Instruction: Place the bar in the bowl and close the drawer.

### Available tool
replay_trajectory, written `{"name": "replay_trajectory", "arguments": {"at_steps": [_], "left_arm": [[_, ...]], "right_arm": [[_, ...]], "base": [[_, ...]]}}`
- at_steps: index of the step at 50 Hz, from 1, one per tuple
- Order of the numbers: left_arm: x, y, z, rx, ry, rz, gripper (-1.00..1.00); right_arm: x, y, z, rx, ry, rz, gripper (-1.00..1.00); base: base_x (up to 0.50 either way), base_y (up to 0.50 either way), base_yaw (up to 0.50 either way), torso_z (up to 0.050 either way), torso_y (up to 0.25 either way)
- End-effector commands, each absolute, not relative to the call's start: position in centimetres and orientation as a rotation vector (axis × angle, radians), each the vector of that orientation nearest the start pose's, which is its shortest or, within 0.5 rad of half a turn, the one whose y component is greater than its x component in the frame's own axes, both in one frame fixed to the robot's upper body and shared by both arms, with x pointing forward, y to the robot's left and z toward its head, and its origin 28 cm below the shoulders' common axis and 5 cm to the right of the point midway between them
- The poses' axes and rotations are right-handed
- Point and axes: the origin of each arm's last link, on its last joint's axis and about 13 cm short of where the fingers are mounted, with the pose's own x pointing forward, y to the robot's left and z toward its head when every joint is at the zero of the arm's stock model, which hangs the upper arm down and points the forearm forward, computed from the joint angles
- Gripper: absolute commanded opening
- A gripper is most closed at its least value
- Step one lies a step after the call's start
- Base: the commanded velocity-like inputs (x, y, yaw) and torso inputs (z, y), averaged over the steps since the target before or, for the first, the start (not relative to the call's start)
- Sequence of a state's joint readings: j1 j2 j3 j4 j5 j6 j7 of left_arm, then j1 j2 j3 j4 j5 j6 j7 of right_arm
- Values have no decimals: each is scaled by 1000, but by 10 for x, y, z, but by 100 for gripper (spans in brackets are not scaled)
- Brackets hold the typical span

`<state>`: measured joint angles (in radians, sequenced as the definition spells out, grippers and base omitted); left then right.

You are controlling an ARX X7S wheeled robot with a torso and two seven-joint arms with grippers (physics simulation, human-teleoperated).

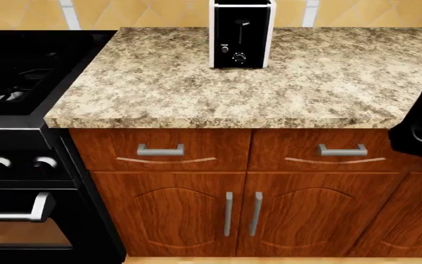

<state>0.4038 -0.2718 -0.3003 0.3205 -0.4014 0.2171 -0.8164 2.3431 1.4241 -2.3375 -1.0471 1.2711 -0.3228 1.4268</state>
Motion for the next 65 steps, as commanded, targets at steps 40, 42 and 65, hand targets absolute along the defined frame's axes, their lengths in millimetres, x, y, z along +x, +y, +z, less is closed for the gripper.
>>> {"name": "replay_trajectory", "arguments": {"at_steps": [40, 42, 65], "left_arm": [[140, 291, 61, -76, -209, 850, 100], [141, 290, 60, -77, -207, 846, 100], [142, 282, 62, 10, -271, 687, 100]], "right_arm": [[135, -99, 173, 20, -742, -80, 100], [136, -98, 173, -10, -755, -104, 100], [144, -100, 160, -13, -763, -265, 100]], "base": [[0, 0, 0, 0, 0], [0, 0, 0, 0, 0], [0, 0, 0, 0, 0]]}}
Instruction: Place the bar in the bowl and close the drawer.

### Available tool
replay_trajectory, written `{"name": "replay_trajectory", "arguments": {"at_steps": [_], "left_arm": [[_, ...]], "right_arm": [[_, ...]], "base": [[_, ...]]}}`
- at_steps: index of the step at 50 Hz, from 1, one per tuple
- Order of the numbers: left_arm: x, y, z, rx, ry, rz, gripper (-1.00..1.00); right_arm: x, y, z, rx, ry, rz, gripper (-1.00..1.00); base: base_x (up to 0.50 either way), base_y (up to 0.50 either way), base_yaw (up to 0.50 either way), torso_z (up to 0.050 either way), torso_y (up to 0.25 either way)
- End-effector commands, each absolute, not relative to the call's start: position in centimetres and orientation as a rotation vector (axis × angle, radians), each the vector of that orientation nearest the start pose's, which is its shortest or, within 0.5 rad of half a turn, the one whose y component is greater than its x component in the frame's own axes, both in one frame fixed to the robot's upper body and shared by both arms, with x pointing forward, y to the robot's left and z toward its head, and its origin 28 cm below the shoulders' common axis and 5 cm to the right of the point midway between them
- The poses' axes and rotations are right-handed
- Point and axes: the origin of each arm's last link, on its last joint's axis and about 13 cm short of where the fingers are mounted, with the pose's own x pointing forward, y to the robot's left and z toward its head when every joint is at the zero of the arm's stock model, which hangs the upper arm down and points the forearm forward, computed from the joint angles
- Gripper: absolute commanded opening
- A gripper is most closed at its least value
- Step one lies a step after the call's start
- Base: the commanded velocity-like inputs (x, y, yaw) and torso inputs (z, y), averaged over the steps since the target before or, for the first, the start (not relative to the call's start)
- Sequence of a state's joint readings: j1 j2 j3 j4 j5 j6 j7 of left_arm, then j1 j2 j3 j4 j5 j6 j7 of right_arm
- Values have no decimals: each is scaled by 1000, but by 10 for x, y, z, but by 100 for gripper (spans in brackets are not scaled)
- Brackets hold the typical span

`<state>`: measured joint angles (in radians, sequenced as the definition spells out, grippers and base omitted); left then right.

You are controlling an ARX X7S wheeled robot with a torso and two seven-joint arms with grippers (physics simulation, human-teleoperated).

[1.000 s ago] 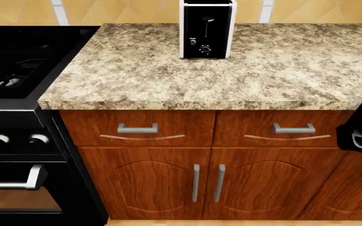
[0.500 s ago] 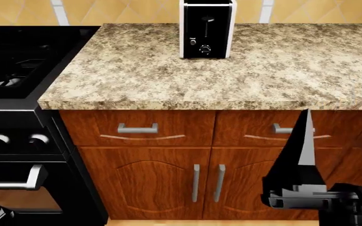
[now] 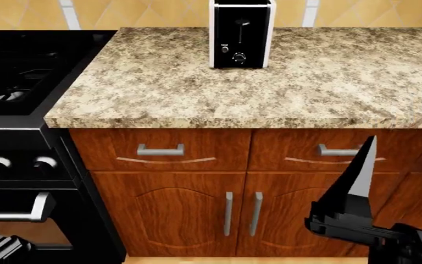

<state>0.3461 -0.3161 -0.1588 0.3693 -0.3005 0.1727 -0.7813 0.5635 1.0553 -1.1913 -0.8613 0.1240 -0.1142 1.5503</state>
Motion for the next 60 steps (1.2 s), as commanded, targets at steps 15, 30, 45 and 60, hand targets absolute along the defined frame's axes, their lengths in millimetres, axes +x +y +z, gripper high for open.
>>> {"name": "replay_trajectory", "arguments": {"at_steps": [15, 30, 45, 60], "left_arm": [[142, 278, 66, 46, -280, 645, 100], [143, 279, 64, 45, -283, 637, 100], [144, 277, 62, 55, -276, 631, 100], [144, 276, 65, 59, -278, 627, 100]], "right_arm": [[142, -102, 162, -22, -783, -376, 100], [143, -101, 164, -37, -788, -380, 100], [145, -100, 163, -51, -790, -385, 100], [144, -101, 162, -49, -788, -392, 100]], "base": [[0, 0, -100, 0, 0], [0, 0, -479, 0, 0], [0, 0, -481, 0, 0], [0, 0, -479, 0, 0]]}}
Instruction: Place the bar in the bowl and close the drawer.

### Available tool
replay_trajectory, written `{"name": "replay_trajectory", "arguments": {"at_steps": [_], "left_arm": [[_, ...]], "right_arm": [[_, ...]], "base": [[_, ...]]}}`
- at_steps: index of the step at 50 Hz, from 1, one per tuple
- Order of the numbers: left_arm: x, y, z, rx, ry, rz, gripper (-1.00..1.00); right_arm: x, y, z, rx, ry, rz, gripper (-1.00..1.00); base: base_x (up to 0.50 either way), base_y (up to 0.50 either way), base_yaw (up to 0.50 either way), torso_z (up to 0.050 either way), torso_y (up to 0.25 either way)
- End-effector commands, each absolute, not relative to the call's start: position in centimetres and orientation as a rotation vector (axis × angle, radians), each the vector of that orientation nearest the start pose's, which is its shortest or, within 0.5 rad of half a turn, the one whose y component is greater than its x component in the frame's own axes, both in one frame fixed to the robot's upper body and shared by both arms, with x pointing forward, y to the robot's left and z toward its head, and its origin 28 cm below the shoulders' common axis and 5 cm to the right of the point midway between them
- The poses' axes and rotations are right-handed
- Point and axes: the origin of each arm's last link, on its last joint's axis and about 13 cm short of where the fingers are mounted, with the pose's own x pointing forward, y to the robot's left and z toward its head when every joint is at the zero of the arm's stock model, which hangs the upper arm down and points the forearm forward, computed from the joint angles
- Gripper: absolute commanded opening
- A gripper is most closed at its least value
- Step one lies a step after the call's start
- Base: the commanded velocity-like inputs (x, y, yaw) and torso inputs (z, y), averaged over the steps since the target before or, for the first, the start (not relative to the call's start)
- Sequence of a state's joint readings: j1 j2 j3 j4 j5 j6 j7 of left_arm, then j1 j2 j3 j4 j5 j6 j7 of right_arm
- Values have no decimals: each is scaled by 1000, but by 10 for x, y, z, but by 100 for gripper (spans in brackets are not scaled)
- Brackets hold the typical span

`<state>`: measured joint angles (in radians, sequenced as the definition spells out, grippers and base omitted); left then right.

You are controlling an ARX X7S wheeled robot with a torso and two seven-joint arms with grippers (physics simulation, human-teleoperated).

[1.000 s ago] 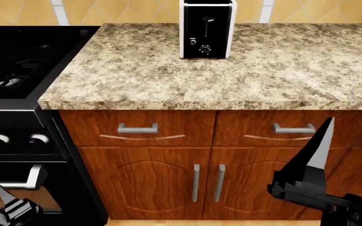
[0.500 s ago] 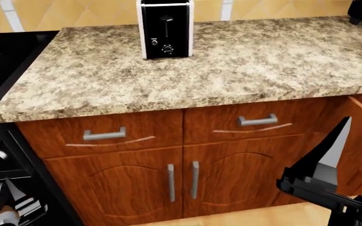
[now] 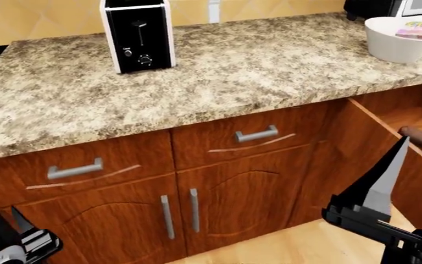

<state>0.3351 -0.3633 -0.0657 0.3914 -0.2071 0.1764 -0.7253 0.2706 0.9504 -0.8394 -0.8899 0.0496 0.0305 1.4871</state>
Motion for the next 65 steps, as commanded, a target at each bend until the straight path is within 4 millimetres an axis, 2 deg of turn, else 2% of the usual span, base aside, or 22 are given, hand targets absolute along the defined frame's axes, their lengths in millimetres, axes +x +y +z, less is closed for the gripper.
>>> {"name": "replay_trajectory", "arguments": {"at_steps": [1, 7, 15, 29, 38, 65], "left_arm": [[144, 277, 65, 58, -278, 627, 100], [145, 275, 67, 75, -298, 600, 100], [145, 263, 76, 154, -434, 484, 100], [140, 254, 82, 173, -579, 379, 100], [137, 246, 90, 181, -664, 284, 100], [137, 241, 90, 188, -702, 205, 100]], "right_arm": [[144, -101, 162, -48, -787, -393, 100], [146, -101, 158, -33, -784, -384, 100], [146, -101, 155, -15, -796, -376, 100], [149, -98, 149, -3, -799, -354, 100], [148, -96, 152, -6, -808, -343, 100], [149, -94, 148, -18, -802, -335, 100]], "base": [[0, 0, -477, 0, 0], [0, 0, -480, 0, 0], [0, 0, -319, 0, 0], [0, 0, -348, 0, 0], [0, 0, -356, 0, 0], [0, 0, -367, 0, 0]]}}
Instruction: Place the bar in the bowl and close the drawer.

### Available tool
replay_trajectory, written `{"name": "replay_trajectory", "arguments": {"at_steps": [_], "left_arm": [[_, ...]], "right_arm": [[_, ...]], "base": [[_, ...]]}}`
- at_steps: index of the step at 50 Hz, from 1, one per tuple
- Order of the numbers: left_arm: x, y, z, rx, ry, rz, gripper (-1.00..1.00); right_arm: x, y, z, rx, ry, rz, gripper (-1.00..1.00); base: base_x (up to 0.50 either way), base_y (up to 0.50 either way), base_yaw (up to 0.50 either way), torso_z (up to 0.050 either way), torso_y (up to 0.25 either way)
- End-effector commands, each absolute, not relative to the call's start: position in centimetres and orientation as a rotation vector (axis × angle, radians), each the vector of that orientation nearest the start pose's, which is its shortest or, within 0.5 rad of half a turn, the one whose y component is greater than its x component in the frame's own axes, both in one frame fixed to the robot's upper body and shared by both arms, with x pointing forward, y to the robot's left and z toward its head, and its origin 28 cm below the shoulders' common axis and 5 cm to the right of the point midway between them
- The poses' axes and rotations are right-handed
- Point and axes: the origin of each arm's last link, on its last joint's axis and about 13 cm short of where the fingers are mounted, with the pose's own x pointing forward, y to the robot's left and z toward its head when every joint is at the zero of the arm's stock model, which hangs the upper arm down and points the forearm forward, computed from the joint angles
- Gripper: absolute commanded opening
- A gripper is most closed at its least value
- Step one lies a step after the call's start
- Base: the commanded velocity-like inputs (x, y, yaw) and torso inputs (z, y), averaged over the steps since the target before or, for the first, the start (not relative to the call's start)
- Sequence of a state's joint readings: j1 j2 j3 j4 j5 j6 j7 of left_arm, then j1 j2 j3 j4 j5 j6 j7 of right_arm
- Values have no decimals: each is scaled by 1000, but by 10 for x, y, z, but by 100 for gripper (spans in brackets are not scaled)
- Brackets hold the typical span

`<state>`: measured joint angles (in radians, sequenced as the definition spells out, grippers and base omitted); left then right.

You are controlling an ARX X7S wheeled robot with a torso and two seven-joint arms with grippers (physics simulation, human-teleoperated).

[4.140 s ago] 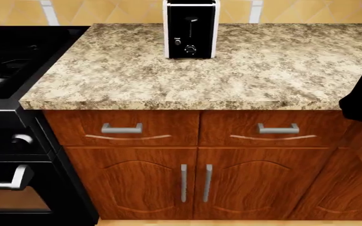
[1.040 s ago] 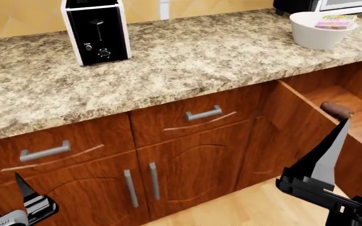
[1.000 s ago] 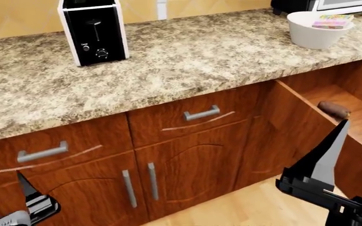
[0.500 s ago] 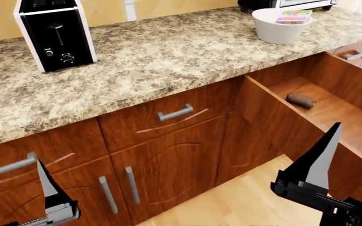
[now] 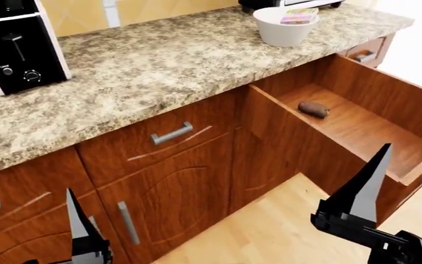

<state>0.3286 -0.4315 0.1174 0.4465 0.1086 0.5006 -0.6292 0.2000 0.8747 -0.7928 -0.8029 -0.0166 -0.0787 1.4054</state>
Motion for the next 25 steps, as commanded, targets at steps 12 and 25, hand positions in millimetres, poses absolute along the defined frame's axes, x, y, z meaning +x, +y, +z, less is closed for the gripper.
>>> {"name": "replay_trajectory", "arguments": {"at_steps": [12, 25], "left_arm": [[140, 237, 89, 178, -718, 194, 100], [138, 230, 82, 179, -704, 201, 100]], "right_arm": [[148, -96, 151, -25, -814, -352, 100], [150, -95, 151, -30, -807, -354, 100]], "base": [[0, 0, -372, 0, 0], [0, 0, -374, 0, 0]]}}
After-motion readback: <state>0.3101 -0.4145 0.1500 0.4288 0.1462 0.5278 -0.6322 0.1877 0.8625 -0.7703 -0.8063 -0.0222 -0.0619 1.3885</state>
